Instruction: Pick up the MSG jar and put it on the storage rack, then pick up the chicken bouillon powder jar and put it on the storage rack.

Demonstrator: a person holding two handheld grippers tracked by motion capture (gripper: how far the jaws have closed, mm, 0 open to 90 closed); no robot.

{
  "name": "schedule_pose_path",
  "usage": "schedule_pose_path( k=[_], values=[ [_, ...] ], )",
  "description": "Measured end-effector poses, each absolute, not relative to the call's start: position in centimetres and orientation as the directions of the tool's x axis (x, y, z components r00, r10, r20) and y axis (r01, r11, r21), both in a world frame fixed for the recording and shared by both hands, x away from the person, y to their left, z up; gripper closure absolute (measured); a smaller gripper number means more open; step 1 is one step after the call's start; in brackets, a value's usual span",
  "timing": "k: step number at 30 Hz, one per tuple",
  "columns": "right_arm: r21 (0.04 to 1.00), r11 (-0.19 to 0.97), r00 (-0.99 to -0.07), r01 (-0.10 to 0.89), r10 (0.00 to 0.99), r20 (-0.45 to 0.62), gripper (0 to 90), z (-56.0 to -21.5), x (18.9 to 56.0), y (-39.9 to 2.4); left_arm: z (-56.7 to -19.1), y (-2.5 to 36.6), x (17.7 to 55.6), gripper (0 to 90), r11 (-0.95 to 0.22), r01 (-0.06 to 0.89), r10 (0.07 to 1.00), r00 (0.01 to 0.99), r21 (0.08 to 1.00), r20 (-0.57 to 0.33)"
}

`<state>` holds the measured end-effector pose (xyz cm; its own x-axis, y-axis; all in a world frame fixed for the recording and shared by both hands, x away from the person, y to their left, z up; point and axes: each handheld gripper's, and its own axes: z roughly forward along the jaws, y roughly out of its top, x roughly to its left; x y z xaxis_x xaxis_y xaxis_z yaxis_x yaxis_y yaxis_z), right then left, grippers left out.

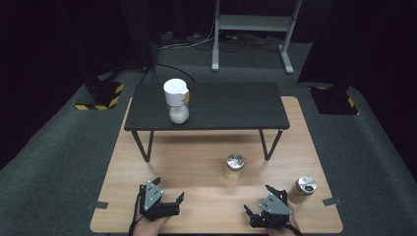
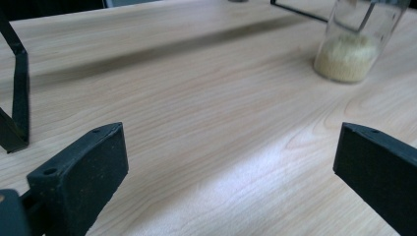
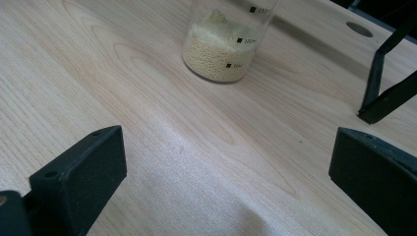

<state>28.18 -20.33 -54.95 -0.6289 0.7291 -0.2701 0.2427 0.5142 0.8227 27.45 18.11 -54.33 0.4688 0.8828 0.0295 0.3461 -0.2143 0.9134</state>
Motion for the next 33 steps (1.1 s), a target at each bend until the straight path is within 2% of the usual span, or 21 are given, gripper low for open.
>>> schedule_pose_path(
  k=[13,20,33],
  values=[
    [0.819,0.524,-0.63,0.235,0.724,-0.283,0.0,-55.0,28.1,-20.2,-54.9,17.5,27.1,0.4,-0.345,0.352,0.868,0.471,0.87,0.154],
    [0.802,0.558,-0.655,0.215,0.691,-0.305,0.0,-55.1,28.0,-19.9,-54.9,17.3,26.9,0.6,-0.369,0.334,0.857,0.483,0.868,0.178],
    [0.835,0.511,-0.643,0.203,0.713,-0.279,0.2,-54.5,27.8,-20.2,-55.0,17.1,26.7,0.6,-0.399,0.312,0.836,0.51,0.862,0.203]
  ],
)
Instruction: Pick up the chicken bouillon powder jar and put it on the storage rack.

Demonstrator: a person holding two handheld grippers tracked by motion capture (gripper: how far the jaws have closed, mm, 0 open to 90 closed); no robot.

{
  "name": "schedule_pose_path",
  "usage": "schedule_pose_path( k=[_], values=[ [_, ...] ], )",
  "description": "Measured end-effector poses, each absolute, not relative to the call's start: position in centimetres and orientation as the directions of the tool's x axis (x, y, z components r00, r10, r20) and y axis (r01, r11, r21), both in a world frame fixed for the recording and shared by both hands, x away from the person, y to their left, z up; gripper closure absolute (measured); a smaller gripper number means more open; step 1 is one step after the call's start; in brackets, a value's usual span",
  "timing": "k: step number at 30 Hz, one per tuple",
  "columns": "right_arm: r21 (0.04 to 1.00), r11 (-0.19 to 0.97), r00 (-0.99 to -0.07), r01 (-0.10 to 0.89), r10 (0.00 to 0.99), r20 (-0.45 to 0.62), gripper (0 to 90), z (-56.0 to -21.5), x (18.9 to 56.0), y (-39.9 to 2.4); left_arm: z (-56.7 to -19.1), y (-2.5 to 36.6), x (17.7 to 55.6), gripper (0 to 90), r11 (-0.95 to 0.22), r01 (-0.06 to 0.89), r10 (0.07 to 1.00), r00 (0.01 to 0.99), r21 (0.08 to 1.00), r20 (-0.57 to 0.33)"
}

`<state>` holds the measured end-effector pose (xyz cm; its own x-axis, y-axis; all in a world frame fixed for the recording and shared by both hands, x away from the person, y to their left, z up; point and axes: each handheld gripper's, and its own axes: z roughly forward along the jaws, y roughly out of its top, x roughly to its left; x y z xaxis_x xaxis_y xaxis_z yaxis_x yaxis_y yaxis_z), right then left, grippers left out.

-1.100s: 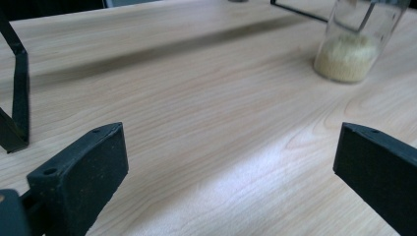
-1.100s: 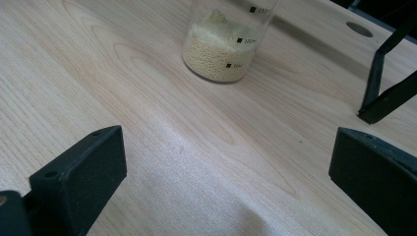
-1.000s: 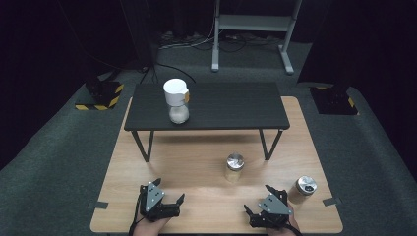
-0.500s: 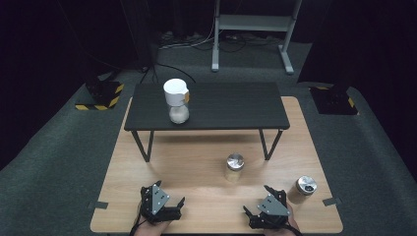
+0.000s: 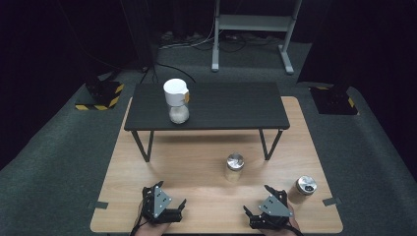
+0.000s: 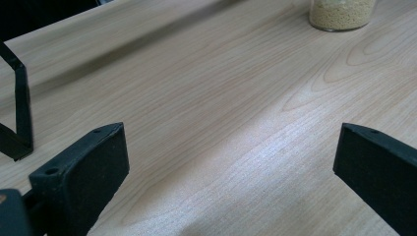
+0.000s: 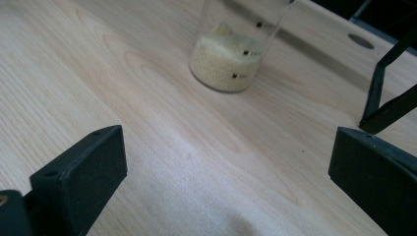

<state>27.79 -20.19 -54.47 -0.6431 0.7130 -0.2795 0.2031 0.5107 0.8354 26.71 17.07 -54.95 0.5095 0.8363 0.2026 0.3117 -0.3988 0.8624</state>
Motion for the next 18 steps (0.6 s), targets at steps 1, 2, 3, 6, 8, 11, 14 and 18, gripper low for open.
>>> schedule_pose_path(
  k=[1,2,3,6,8,11,14,18],
  values=[
    [0.838,0.509,-0.644,0.199,0.712,-0.28,0.2,-54.3,27.8,-20.1,-55.0,17.1,26.7,0.6,-0.4,0.312,0.836,0.51,0.862,0.202],
    [0.837,0.51,-0.643,0.197,0.712,-0.282,0.2,-54.2,27.8,-20.1,-55.0,17.1,26.7,0.6,-0.4,0.313,0.835,0.512,0.861,0.202],
    [0.839,0.507,-0.642,0.197,0.713,-0.281,0.2,-54.1,27.7,-20.1,-55.0,17.1,26.7,0.6,-0.4,0.314,0.835,0.512,0.861,0.201],
    [0.852,0.495,-0.648,0.17,0.707,-0.282,0.2,-53.8,27.7,-19.9,-54.9,17.1,26.7,0.6,-0.397,0.307,0.834,0.513,0.865,0.201],
    [0.853,0.494,-0.652,0.167,0.704,-0.28,0.2,-53.6,27.7,-19.9,-55.0,17.1,26.6,0.6,-0.4,0.304,0.832,0.516,0.865,0.204],
    [0.857,0.484,-0.655,0.177,0.708,-0.265,0.2,-53.5,27.7,-19.7,-55.0,17.0,26.6,0.6,-0.405,0.297,0.829,0.519,0.865,0.21],
    [0.86,0.477,-0.657,0.181,0.709,-0.256,0.2,-53.3,27.8,-19.6,-55.0,17.0,26.5,0.6,-0.408,0.292,0.825,0.524,0.865,0.212],
    [0.866,0.461,-0.654,0.194,0.719,-0.236,0.2,-52.9,27.9,-19.4,-55.0,17.1,26.6,0.6,-0.404,0.293,0.823,0.53,0.866,0.205]
  ],
)
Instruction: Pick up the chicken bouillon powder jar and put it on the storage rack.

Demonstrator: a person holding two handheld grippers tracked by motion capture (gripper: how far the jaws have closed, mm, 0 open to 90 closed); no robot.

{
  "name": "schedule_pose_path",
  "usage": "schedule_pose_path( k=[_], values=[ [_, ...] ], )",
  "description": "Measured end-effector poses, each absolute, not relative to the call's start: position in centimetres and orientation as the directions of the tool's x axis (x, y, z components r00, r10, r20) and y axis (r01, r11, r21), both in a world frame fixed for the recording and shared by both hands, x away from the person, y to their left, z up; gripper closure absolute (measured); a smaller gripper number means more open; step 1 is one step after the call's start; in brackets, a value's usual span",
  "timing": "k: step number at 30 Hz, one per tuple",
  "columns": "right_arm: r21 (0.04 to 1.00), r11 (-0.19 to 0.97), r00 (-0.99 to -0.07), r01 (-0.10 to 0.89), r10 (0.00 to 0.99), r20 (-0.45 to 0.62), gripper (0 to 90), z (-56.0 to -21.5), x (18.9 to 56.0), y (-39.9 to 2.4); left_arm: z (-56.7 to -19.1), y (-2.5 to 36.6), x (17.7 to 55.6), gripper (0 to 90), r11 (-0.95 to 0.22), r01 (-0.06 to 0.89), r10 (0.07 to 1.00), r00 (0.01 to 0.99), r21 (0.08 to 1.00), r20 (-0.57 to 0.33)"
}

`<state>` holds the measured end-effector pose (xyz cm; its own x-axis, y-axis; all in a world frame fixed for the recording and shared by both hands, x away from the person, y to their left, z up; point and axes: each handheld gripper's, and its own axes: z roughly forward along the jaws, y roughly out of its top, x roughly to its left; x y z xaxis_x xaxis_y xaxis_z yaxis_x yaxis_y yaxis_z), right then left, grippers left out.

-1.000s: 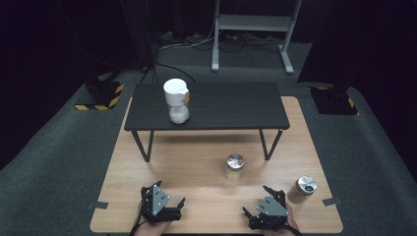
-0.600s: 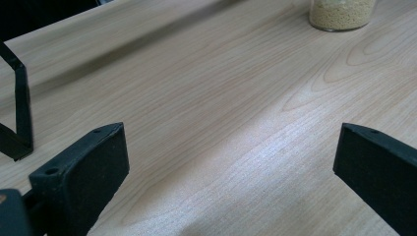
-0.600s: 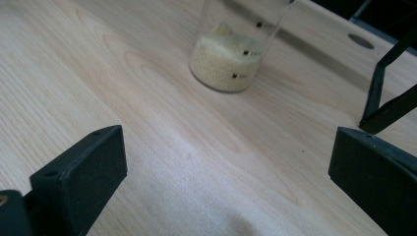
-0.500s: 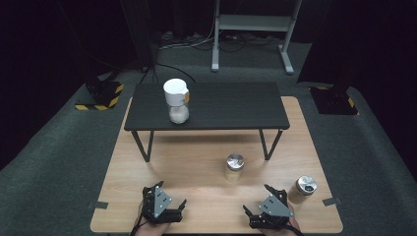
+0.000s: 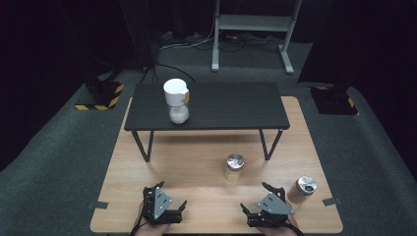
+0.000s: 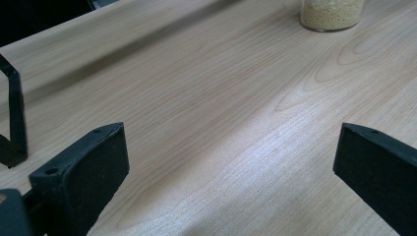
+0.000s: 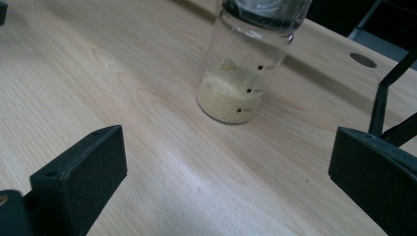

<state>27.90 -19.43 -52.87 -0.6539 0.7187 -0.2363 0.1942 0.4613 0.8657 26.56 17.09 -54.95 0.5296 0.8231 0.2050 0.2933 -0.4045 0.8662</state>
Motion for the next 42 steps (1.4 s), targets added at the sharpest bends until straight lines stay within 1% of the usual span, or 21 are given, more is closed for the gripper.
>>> schedule_pose_path(
  k=[11,14,42],
  values=[
    [0.892,0.393,-0.633,0.222,0.754,-0.174,0.5,-51.8,28.9,-19.1,-54.9,17.4,26.7,0.6,-0.385,0.299,0.819,0.547,0.873,0.174],
    [0.894,0.388,-0.62,0.223,0.764,-0.177,0.4,-51.6,29.1,-18.9,-54.9,17.4,26.7,0.6,-0.382,0.302,0.819,0.548,0.873,0.169],
    [0.907,0.359,-0.604,0.219,0.78,-0.163,0.0,-49.7,30.9,-16.7,-54.9,17.6,26.7,0.6,-0.371,0.298,0.814,0.56,0.88,0.154]
  ],
)
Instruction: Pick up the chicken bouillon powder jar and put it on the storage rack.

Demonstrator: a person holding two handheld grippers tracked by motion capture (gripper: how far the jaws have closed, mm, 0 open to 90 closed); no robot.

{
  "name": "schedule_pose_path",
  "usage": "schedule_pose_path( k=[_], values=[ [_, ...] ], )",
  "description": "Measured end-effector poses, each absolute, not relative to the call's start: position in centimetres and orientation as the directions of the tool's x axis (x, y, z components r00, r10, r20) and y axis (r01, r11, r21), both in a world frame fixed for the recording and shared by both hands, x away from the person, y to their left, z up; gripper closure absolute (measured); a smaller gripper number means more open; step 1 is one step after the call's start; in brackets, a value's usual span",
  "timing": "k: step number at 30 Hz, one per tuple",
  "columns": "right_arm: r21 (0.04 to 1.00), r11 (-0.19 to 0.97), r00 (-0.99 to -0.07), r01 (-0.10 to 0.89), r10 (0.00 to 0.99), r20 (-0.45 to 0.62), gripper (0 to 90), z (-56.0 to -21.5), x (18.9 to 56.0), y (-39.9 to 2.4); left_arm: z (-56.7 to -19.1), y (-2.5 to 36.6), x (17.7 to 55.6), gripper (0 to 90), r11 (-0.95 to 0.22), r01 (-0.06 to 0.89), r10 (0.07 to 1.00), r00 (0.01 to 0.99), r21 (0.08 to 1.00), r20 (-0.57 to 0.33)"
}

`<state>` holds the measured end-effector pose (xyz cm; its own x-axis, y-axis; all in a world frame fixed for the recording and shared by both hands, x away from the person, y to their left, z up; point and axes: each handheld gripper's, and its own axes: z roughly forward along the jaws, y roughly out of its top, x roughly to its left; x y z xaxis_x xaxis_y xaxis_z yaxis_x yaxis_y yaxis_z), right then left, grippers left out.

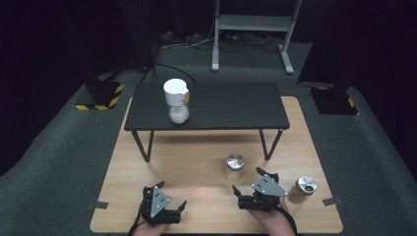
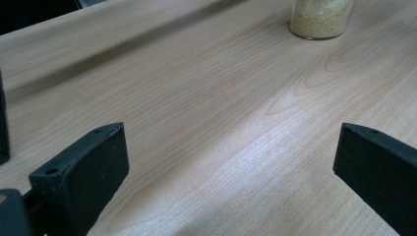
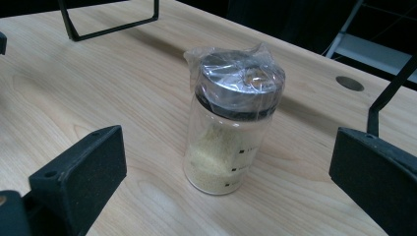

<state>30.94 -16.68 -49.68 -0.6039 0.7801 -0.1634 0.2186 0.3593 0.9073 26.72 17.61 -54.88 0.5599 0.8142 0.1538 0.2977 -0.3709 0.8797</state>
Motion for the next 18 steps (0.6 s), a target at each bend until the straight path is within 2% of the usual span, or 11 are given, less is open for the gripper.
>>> schedule_pose_path(
  k=[18],
  values=[
    [0.917,0.336,-0.593,0.213,0.791,-0.152,0.0,-49.7,32.2,-15.7,-54.9,17.6,26.7,0.5,-0.372,0.292,0.812,0.563,0.881,0.156]
  ],
)
